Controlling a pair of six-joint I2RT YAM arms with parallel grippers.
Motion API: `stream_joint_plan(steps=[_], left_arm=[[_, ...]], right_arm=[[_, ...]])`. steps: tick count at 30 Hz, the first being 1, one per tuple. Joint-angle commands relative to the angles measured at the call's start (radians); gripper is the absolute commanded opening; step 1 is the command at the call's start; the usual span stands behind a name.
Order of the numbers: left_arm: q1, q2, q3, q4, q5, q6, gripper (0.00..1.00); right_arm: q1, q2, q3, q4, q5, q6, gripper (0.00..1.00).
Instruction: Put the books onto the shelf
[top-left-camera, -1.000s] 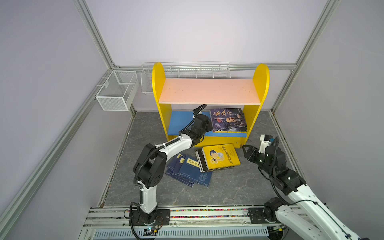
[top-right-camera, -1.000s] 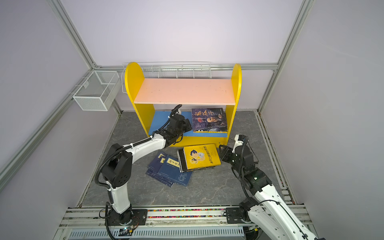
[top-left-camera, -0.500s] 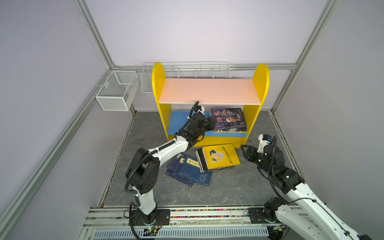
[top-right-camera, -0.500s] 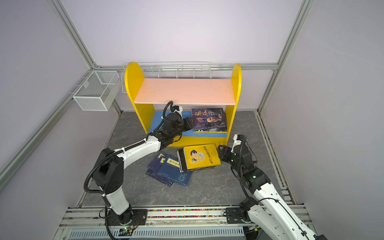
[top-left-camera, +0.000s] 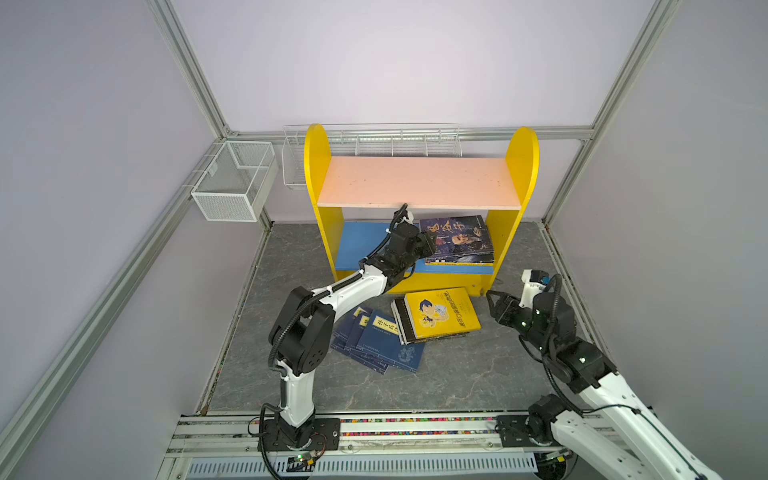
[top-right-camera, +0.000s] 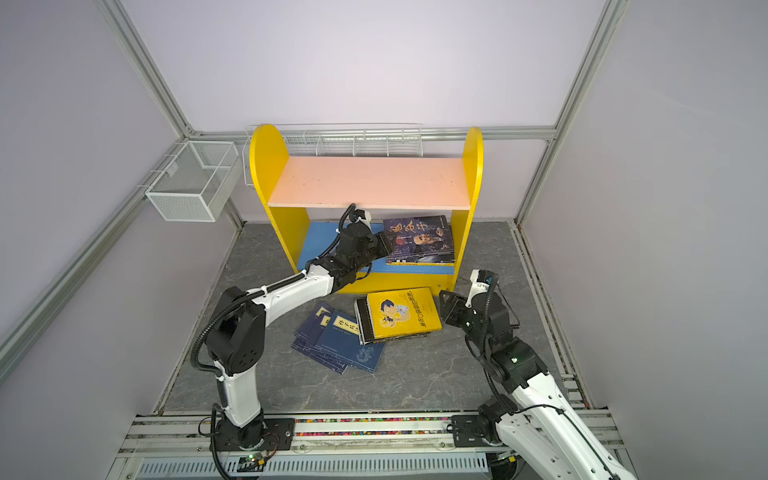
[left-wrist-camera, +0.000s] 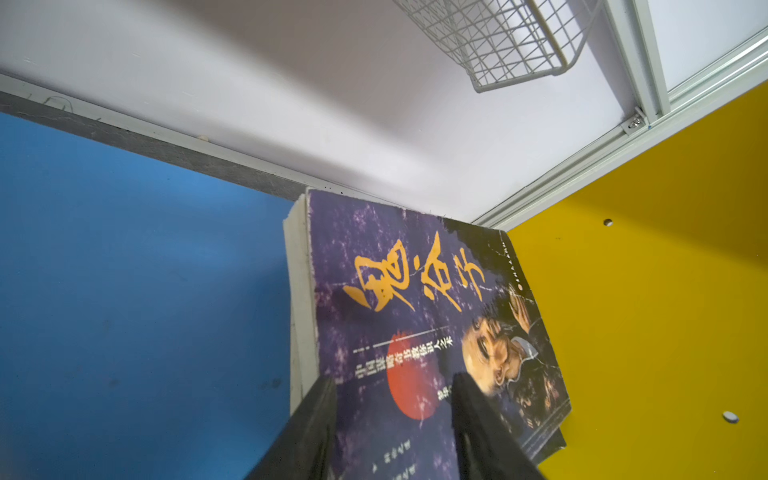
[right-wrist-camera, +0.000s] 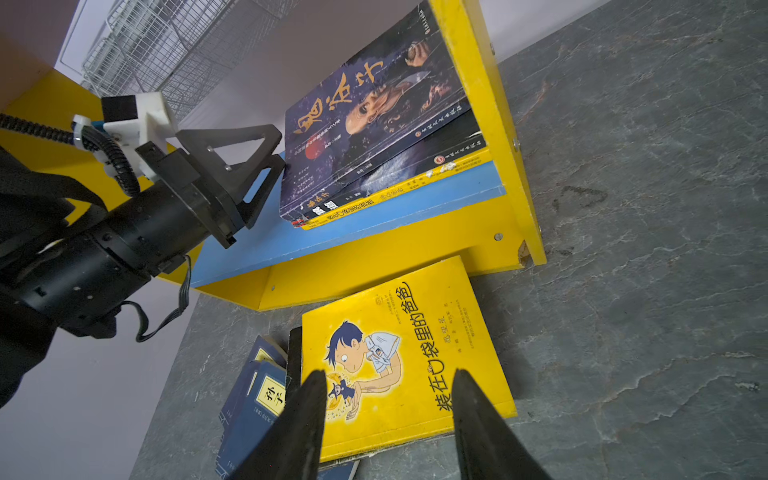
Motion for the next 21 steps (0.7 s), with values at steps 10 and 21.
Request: stream_joint_plan(steps=[10, 21], left_arm=[[0.020, 0.041, 0.033, -0.056, -0.019, 0.012, 0.50], [0.035, 0.110, 0.105, -0.064, 0.065, 0.044, 0.35]], right_arm=[[0.005, 0.002, -0.009, 0.027, -0.001, -0.002, 0.52], [0.005, -0.015, -0.014, 0.013, 0.009, -0.005, 0.52]])
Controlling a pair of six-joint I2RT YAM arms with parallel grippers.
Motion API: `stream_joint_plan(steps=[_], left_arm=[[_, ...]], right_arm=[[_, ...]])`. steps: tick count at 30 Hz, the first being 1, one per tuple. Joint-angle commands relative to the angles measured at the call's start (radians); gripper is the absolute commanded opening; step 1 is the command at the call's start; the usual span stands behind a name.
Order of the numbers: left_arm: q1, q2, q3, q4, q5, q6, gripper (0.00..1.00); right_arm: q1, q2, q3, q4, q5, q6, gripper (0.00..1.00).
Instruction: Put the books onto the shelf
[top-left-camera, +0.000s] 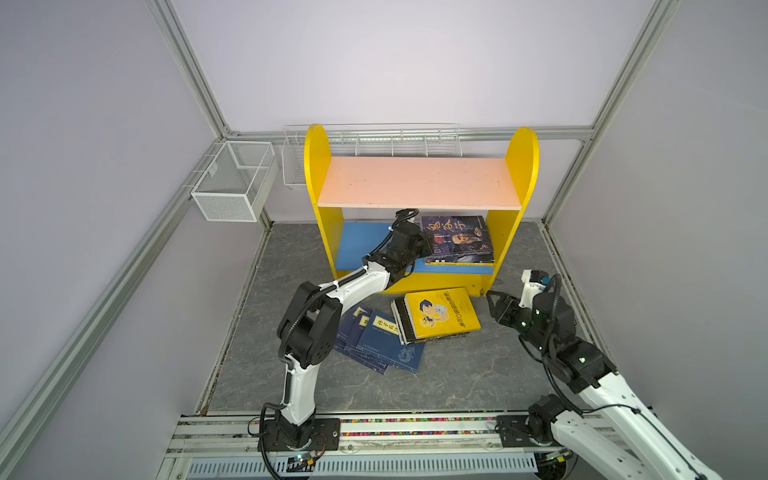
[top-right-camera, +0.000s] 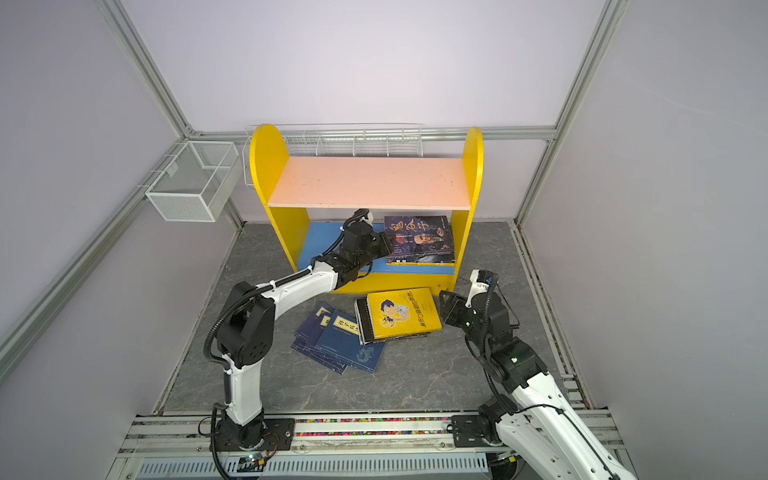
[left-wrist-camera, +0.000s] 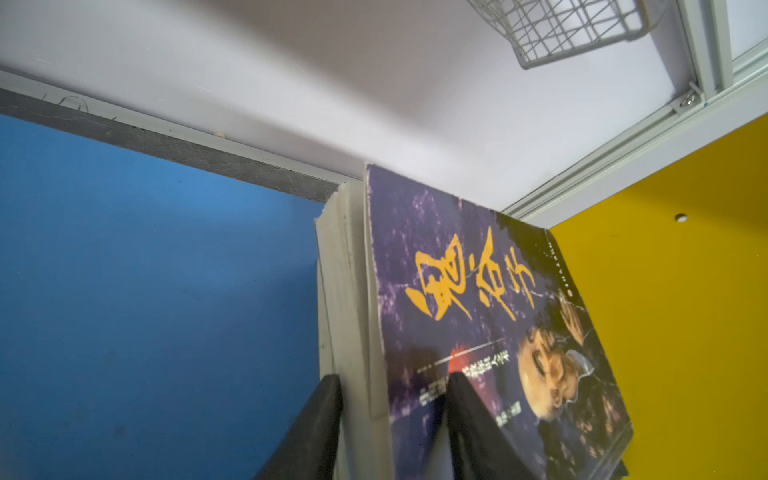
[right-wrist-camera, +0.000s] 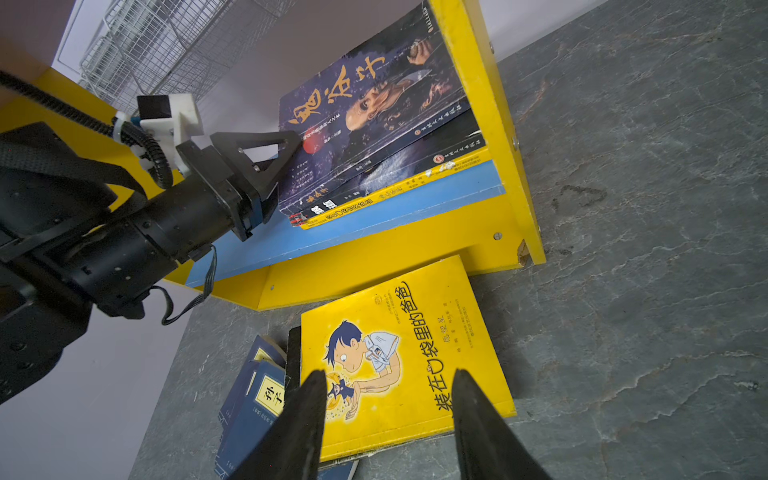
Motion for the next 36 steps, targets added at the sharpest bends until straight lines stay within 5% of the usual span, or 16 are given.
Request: stream_joint_plan(steps=[1, 7, 27, 32, 36], left_arm=[[0.014, 0.028, 0.035, -0.026, 0.035, 0.000, 0.30], [0.016, 0.032, 0.038, -0.012, 0.067, 0.031, 0.00], [0.023, 0.050, 0.082, -0.084, 0.085, 0.121, 0.00], [0.023, -0.042, -0.017, -0.007, 0.049, 0.095, 0.25], [0.023, -0.154, -0.121, 0.040, -0.012, 0.066, 0.58]], right_arm=[[0.005, -0.015, -0.013, 0.010, 0.012, -0.006, 0.52], [0.004, -0.013, -0.015, 0.010, 0.013, -0.005, 0.52], [0.006, 0.019, 0.003, 0.020, -0.011, -0.001, 0.53], [0.018, 0.034, 0.026, 0.018, -0.002, -0.018, 0.55], [0.061, 0.075, 0.074, 0.003, 0.027, -0.057, 0.56]])
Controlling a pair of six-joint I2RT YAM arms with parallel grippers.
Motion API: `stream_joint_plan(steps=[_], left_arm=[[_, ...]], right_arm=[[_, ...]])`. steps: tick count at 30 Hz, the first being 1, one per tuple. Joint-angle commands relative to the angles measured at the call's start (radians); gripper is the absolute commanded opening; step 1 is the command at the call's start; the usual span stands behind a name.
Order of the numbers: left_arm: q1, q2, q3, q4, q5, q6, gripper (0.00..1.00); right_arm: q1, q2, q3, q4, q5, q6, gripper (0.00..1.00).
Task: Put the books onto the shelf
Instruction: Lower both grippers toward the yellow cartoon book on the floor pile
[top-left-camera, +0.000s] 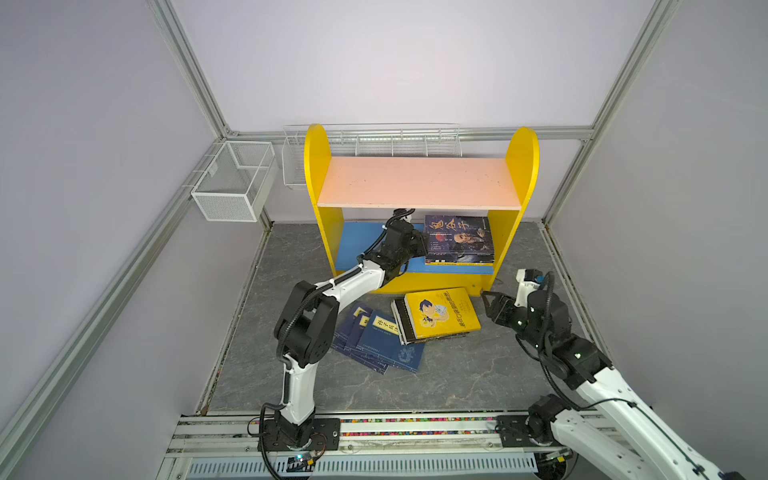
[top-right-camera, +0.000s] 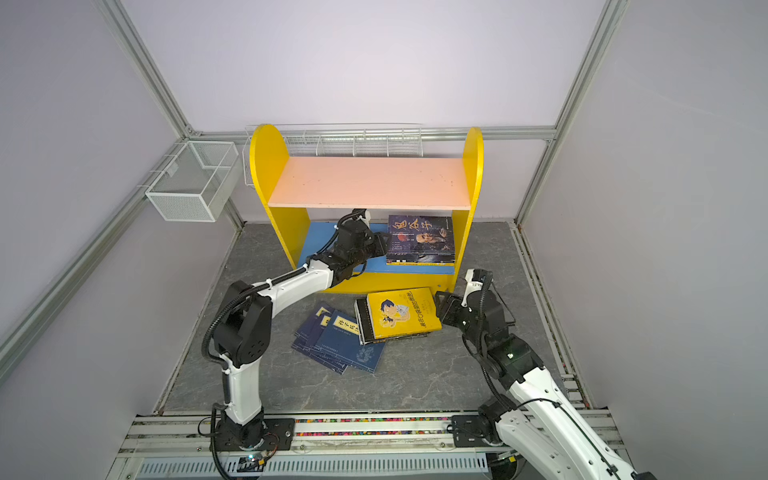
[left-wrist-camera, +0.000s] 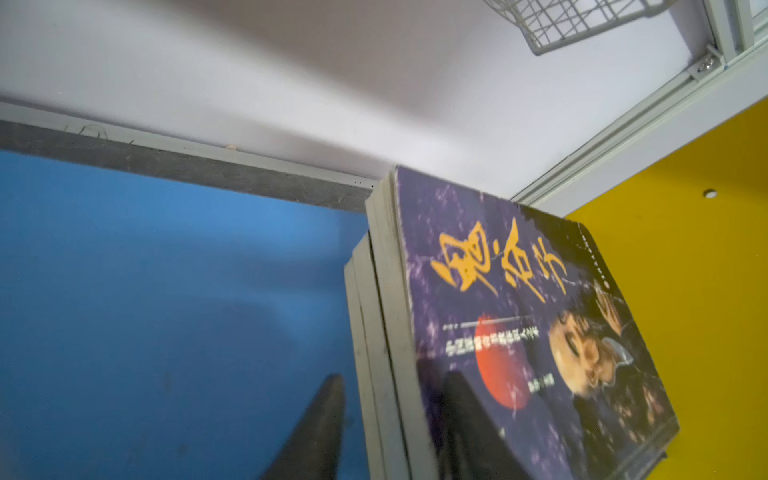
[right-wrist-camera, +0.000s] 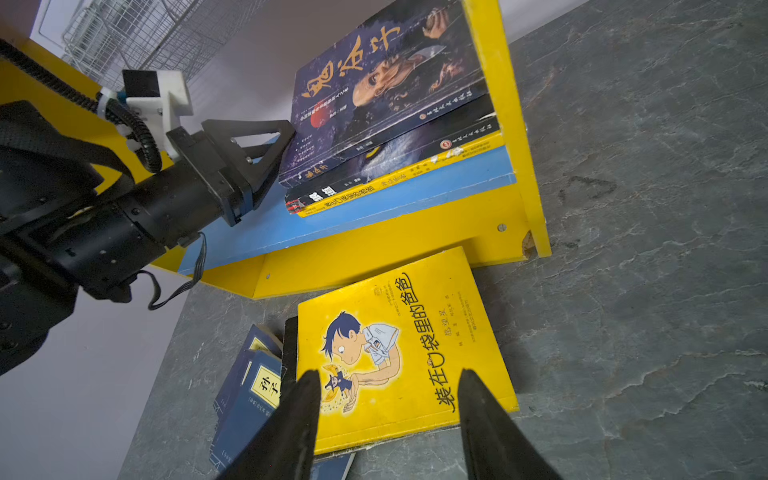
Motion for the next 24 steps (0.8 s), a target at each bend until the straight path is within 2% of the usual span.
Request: stream_joint_plan(steps=[1, 4, 8, 14, 21, 24], left_arm=[[-0.006, -0.131, -0.081, 0.052, -0.060, -0.012, 0.65], [-0.006, -0.228, -0.164, 0.061, -0.132, -0.029, 0.71], [-0.006, -0.345, -0.292, 0.018, -0.232, -0.118, 0.72], [-0.022, -0.465, -0.530, 0.055, -0.262, -0.219, 0.71], [-0.062, -0.508, -0.653, 0.069, -0.290, -0.284, 0.71], [-0.071, -0.505, -0.668, 0.073, -0.282, -0.293, 0.71]], right_arm=[[0.044, 0.039, 0.065, 0.005, 0.042, -0.059, 0.56], [0.103, 0.088, 0.113, 0.004, 0.097, -0.117, 0.57], [0.147, 0.216, 0.247, -0.060, 0.142, -0.204, 0.58], [0.148, 0.495, 0.488, -0.234, 0.187, -0.295, 0.61], [0.118, 0.722, 0.651, -0.177, 0.330, -0.407, 0.64], [0.071, 0.794, 0.695, -0.149, 0.331, -0.401, 0.64]])
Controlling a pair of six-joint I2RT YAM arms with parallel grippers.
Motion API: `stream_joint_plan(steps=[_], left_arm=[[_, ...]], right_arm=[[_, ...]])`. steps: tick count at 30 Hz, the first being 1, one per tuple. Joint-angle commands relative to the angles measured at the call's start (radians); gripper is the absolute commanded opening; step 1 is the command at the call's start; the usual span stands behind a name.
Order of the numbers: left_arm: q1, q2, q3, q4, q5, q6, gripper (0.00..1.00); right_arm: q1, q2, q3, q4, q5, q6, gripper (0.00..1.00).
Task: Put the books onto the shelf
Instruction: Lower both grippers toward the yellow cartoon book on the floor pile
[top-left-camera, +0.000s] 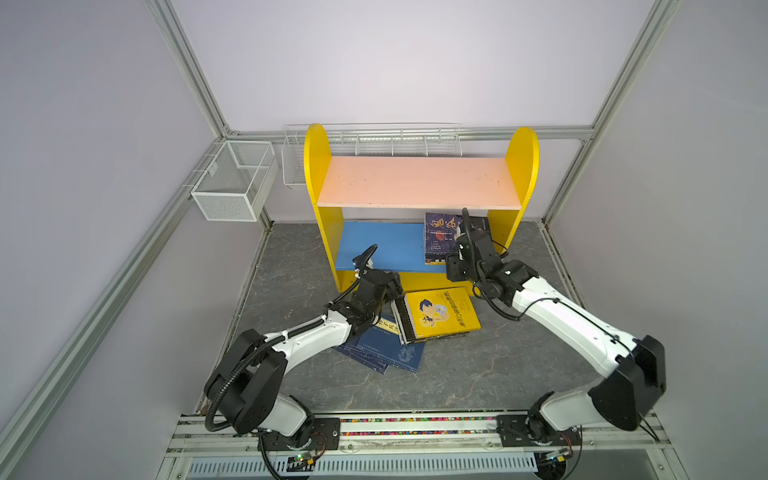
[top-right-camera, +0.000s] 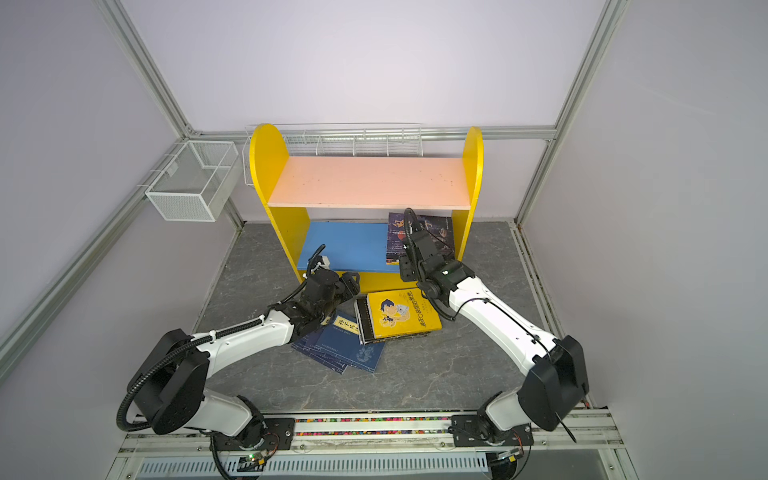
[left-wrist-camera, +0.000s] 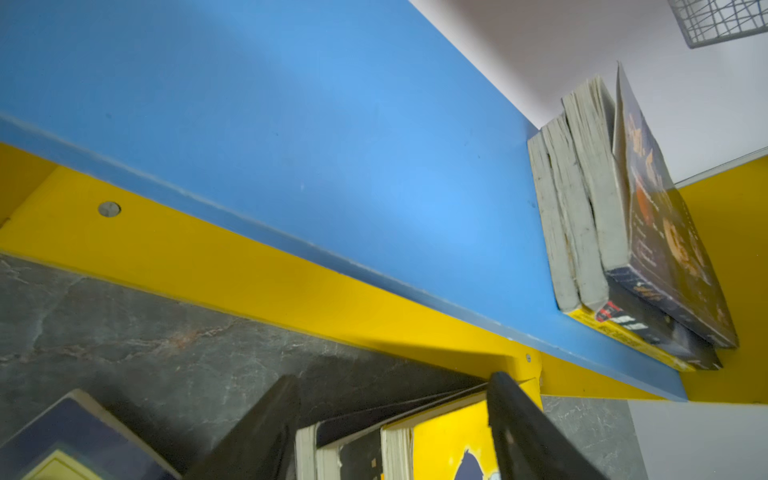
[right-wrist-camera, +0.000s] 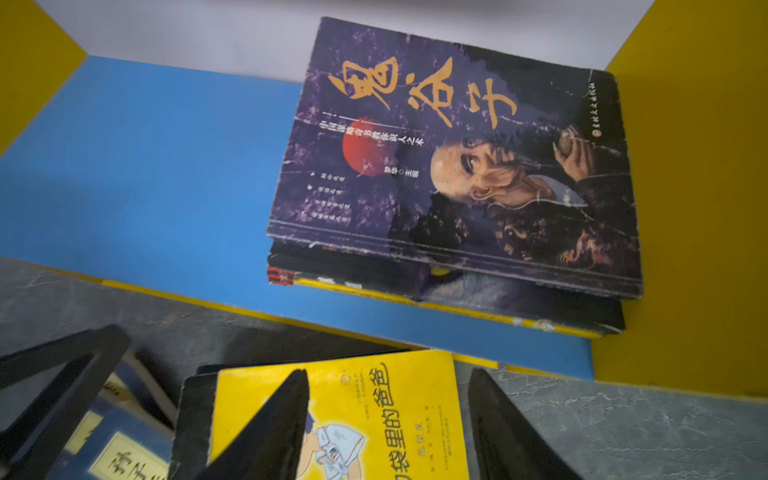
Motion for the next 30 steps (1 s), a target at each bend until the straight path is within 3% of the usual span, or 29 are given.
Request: stream_joint_plan(steps=[1, 6, 15, 30], left_arm=[[-0.009, -0.026, -0.009, 0.022, -0.019, -0.041, 0.71], [-0.011, -0.034, -0.017, 0.029, -0.029, -0.040, 0.71], [-0.020, -0.004, -0.011, 0.043, -0.024, -0.043, 0.71], [-0.029, 0.030, -0.003, 0.050, -0.007, -0.048, 0.71]], right_arm=[[-0.058, 0.052, 0.042, 0.039, 0.047, -0.040, 0.64], [-0.132, 0.160, 0.116, 0.020, 0.003, -0.026, 0.64], [-0.164, 0.199, 0.078, 0.119, -0.074, -0.085, 0.64], [-0.188, 0.172, -0.091, 0.098, -0.177, 0.036, 0.61]])
